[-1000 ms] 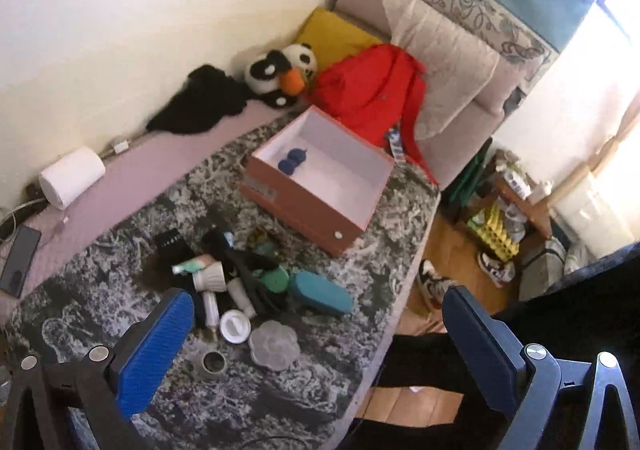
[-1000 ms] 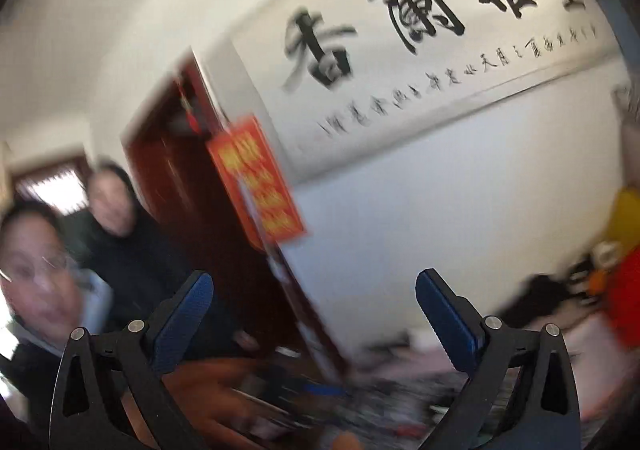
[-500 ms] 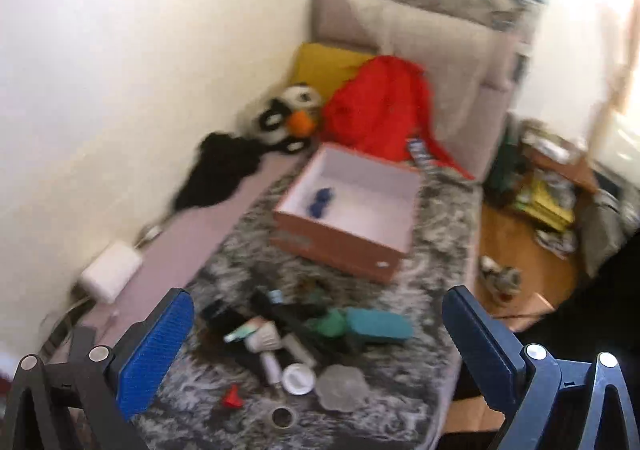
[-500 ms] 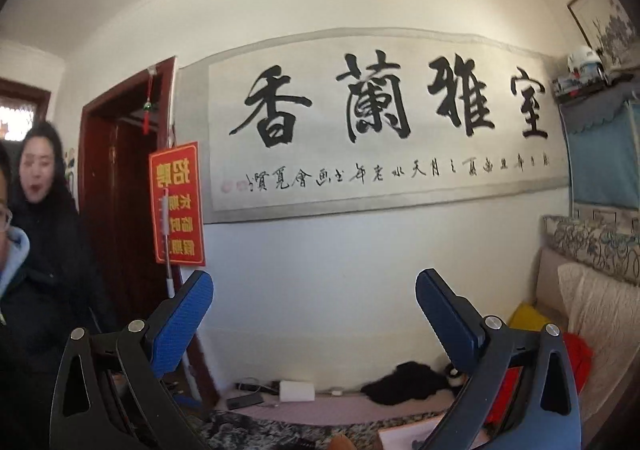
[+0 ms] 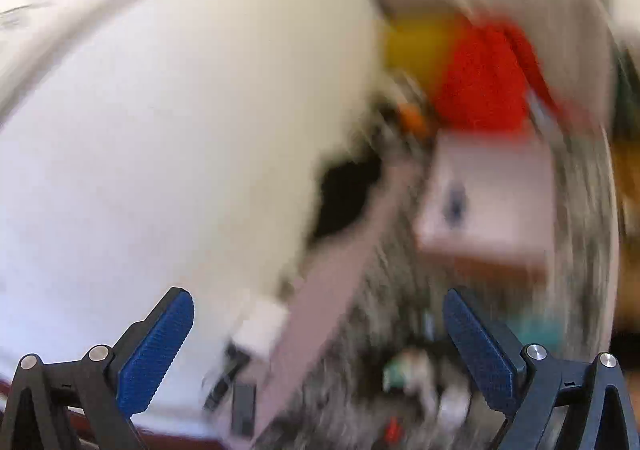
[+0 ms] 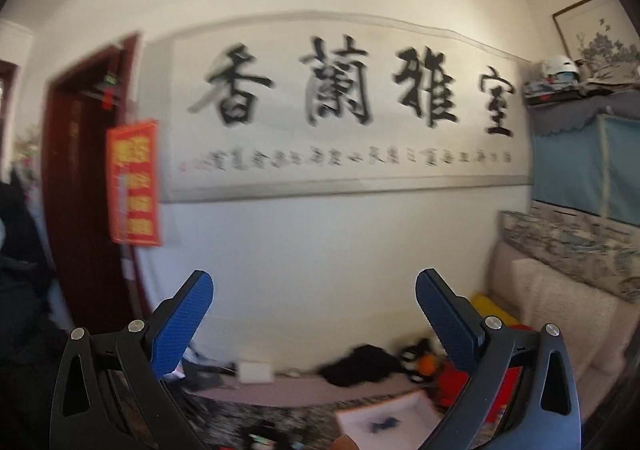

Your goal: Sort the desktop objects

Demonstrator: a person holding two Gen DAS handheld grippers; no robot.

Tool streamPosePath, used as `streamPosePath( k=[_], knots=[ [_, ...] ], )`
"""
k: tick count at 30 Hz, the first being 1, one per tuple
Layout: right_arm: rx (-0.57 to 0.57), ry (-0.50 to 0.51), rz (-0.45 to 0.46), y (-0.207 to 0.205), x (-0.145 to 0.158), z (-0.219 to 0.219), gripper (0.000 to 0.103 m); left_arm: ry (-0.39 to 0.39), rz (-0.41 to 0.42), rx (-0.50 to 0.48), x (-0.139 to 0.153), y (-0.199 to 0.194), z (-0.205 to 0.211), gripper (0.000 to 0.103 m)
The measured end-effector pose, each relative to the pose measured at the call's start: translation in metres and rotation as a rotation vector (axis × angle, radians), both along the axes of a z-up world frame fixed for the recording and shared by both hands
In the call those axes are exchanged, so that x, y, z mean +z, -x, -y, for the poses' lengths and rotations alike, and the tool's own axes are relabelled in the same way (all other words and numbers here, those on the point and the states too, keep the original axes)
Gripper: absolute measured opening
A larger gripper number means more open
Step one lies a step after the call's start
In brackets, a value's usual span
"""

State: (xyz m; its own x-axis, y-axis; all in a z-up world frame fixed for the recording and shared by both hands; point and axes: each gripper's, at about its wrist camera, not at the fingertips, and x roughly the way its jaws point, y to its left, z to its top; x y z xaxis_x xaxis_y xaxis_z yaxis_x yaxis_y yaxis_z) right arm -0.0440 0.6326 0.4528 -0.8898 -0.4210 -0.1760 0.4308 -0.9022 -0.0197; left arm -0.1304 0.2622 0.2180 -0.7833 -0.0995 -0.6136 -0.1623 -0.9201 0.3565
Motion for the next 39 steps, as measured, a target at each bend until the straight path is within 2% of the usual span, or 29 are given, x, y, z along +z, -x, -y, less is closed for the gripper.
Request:
streamPosePath(
  k=[3,4,6,8,10,11,12,15,18,20,21,26,34,39],
  knots=[
    [-0.117,-0.051,0.032,0.027,0.014,0.006,0.103,-0.103,-0.164,0.338,0.093,-0.003,0.03,0.102],
    [-0.157,-0.068,0.043,0.036,0.019,0.009,0.103,-0.162,-0.229,0.41,0.126,-0.011,0.036,0.102],
    [-0.235,-0.102,0.064,0.055,0.028,0.013,0.103,-0.303,-0.343,0.423,0.171,-0.036,0.036,0.102],
    [-0.282,-0.116,0.068,0.065,0.035,0.017,0.103,-0.453,-0.421,0.357,0.198,-0.062,0.028,0.102],
    [-0.286,-0.102,0.048,0.064,0.04,0.022,0.103,-0.605,-0.422,0.246,0.207,-0.076,0.019,0.102],
    [-0.288,-0.096,0.037,0.063,0.043,0.025,0.103,-0.648,-0.406,0.195,0.208,-0.08,0.013,0.102],
    [-0.29,-0.089,0.027,0.063,0.045,0.027,0.103,-0.631,-0.402,0.191,0.207,-0.083,0.003,0.102],
    [-0.27,-0.082,0.017,0.063,0.047,0.036,0.103,-0.485,-0.437,0.308,0.204,-0.093,-0.026,0.103],
    [-0.256,-0.081,0.008,0.063,0.045,0.044,0.103,-0.301,-0.535,0.59,0.198,-0.102,-0.049,0.103],
    [-0.246,-0.082,0.013,0.065,0.043,0.05,0.103,-0.196,-0.551,0.789,0.193,-0.105,-0.053,0.103],
    [-0.238,-0.081,0.018,0.065,0.041,0.051,0.103,-0.195,-0.529,0.823,0.191,-0.103,-0.049,0.103],
    [-0.203,-0.084,0.05,0.071,0.028,0.059,0.103,-0.269,-0.446,0.86,0.191,-0.102,-0.033,0.103],
    [-0.132,-0.083,0.125,0.076,-0.008,0.072,0.103,-0.256,-0.448,0.829,0.199,-0.111,-0.07,0.103],
    [-0.079,-0.078,0.174,0.069,-0.037,0.085,0.103,-0.295,-0.387,0.784,0.19,-0.118,-0.076,0.103]
  ],
)
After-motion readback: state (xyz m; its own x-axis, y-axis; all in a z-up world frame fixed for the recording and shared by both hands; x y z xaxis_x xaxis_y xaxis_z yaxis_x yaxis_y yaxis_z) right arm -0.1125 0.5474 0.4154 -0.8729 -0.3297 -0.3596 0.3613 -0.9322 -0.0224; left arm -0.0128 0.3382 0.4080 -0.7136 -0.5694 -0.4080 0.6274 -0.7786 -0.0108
